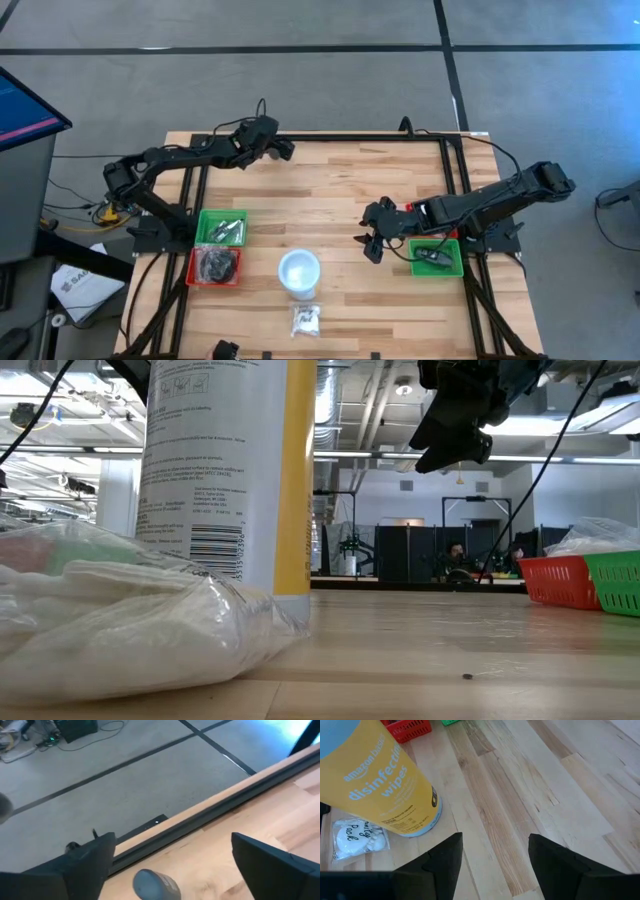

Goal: Pick & Place Travel size toiletries
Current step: Put the bottom gray deodorant into the right green bin

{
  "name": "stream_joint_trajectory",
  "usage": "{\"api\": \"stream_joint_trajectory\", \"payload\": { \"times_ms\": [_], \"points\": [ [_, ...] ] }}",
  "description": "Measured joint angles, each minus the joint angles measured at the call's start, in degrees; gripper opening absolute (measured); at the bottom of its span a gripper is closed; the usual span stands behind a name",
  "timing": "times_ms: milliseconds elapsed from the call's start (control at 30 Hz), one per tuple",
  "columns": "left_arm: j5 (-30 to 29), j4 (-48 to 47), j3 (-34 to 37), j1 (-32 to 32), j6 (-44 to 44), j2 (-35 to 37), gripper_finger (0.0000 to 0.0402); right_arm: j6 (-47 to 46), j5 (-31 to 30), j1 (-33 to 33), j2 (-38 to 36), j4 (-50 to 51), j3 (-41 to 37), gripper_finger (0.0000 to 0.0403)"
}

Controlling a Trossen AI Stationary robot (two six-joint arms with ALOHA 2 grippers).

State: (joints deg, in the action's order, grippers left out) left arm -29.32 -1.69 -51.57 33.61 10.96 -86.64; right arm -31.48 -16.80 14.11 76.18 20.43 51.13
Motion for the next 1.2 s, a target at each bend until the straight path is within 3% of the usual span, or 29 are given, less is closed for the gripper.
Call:
{"api": "stream_joint_trajectory", "payload": {
  "times_ms": [300,1200],
  "points": [
    [1.77,0.06,0.02,0.00,-0.04,0.01,0.0399,0.00,0.01,0.00,0.00,0.01,0.01,0.0216],
    [1.66,2.22,0.04,0.00,2.60,0.01,0.0385,0.00,0.02,0.00,0.00,0.00,0.00,0.0216]
  ]
}}
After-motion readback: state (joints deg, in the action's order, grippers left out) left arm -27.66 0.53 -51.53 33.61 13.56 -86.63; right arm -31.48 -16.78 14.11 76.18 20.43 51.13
